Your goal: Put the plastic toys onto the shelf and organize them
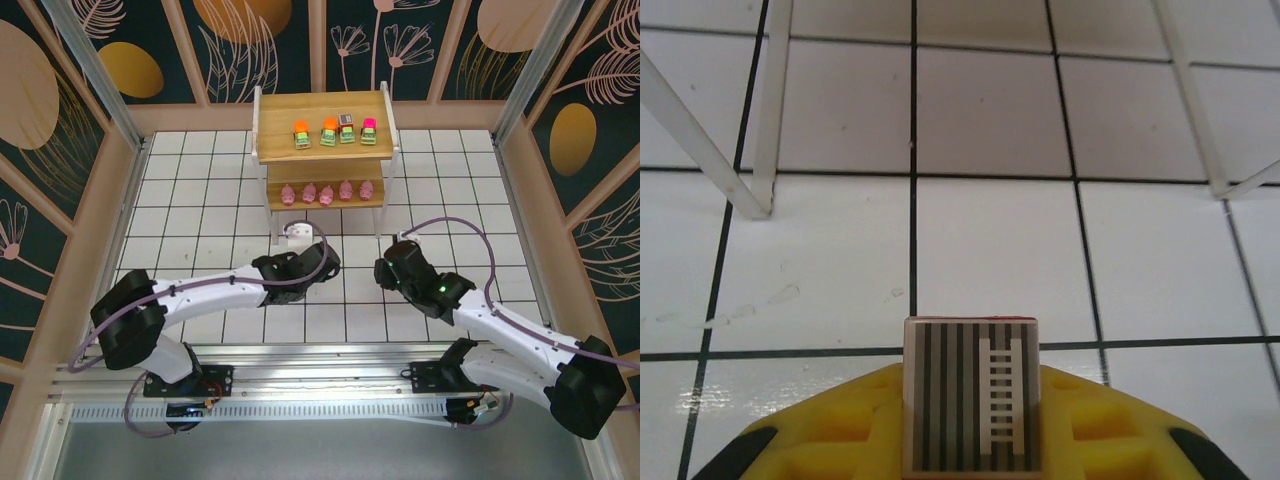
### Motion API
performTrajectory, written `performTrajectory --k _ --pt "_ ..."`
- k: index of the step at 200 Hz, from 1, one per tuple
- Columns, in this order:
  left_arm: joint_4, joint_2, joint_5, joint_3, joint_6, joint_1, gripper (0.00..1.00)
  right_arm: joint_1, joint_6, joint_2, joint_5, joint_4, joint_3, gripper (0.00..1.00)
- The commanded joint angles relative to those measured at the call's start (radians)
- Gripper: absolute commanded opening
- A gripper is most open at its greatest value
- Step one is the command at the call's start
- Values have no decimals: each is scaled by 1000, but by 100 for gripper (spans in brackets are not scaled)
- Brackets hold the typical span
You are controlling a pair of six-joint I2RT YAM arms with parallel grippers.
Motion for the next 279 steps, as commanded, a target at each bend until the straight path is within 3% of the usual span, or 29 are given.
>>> performTrajectory --k 1,128,184,244,279 --pt "-96 -61 -50 65 46 -5 14 -14 -14 -22 -8 45 -22 40" --pt "-389 -77 -108 552 292 12 16 -45 -10 -81 -21 49 -72 39" --pt "-477 -34 -47 794 395 132 18 -45 -2 -86 -17 57 -88 39" --pt "-613 91 -64 1085 480 185 20 -50 -4 -70 -16 84 -106 39" --pt "-634 144 -62 1152 495 215 20 -58 -4 -75 -25 97 -119 39"
